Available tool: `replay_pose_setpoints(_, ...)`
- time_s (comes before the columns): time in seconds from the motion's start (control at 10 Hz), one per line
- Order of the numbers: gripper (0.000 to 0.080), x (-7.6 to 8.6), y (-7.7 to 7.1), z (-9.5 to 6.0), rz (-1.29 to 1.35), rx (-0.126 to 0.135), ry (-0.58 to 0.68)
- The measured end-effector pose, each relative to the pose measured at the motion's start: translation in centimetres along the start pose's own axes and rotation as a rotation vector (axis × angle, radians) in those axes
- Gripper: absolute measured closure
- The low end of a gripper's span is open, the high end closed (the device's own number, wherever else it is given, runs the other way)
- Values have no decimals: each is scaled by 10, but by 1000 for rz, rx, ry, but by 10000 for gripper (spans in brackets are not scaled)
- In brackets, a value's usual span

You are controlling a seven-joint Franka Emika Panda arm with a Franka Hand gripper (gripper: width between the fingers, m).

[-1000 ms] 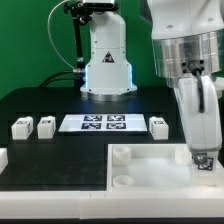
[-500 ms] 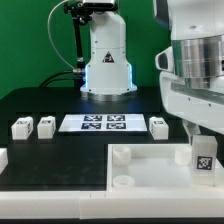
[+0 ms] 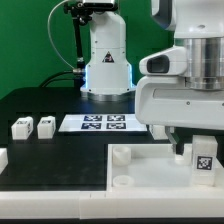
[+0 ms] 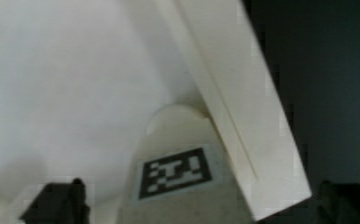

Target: Assemble one leg

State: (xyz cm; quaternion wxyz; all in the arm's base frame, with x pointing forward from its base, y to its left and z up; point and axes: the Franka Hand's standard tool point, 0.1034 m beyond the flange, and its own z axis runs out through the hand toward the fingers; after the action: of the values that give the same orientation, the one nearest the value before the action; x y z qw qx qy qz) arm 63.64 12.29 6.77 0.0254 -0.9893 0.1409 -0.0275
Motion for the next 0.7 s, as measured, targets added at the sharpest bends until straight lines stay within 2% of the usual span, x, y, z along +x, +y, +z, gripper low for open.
replay_pose_setpoints(0.2, 150, 1, -1, 1, 28, 7, 11)
replay_pose_setpoints(0.3, 245, 1, -1, 1, 46, 9, 10)
replay_pose_setpoints(0.4, 428, 0, -2, 1, 173, 17, 5)
replay_pose_setpoints(0.5, 428, -1, -1, 2, 262, 15, 1)
replay_pose_setpoints(0.6, 504, -1, 0, 2, 326, 15, -2)
replay_pose_setpoints(0.7, 504, -1, 0, 2, 475, 22, -7)
